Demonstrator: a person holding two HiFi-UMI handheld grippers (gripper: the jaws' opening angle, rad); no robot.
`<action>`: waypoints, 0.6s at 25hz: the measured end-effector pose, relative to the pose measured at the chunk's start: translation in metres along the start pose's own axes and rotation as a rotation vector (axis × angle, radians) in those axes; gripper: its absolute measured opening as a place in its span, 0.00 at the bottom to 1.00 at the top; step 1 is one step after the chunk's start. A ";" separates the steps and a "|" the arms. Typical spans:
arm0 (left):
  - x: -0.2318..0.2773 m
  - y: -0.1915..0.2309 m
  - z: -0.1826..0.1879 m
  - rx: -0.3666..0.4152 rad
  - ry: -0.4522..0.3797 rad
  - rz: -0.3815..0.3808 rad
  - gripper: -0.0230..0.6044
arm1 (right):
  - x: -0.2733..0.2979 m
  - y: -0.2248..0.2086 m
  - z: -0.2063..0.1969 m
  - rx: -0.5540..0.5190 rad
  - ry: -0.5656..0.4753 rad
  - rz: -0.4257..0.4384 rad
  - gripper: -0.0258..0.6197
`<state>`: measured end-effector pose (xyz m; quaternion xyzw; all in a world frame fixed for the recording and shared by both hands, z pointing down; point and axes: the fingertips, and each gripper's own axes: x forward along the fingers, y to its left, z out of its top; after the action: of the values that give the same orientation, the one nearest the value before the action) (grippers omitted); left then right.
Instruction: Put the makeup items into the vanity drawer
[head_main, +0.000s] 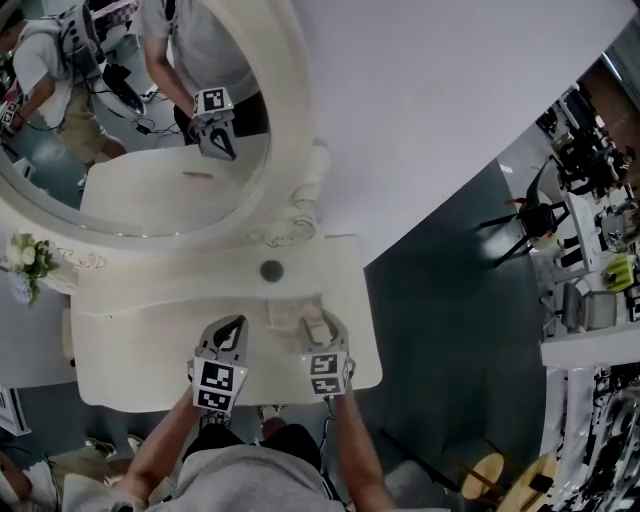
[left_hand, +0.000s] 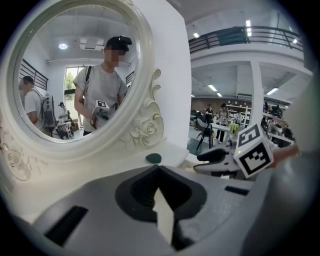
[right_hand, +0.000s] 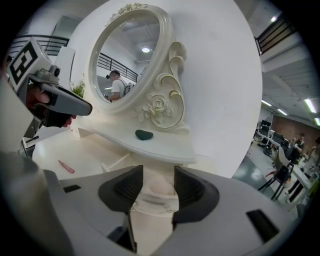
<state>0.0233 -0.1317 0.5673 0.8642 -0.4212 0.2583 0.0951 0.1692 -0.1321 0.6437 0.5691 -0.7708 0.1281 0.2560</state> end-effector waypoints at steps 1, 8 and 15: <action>-0.001 -0.001 0.002 0.001 -0.005 0.001 0.04 | -0.002 -0.001 0.003 -0.001 -0.007 -0.005 0.33; -0.014 0.005 0.011 0.012 -0.042 0.010 0.04 | -0.019 0.004 0.029 0.017 -0.069 -0.034 0.33; -0.037 0.011 0.023 0.015 -0.091 0.042 0.04 | -0.048 0.027 0.066 0.018 -0.165 -0.003 0.33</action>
<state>0.0043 -0.1224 0.5276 0.8668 -0.4409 0.2240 0.0640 0.1378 -0.1167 0.5645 0.5812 -0.7872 0.0873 0.1868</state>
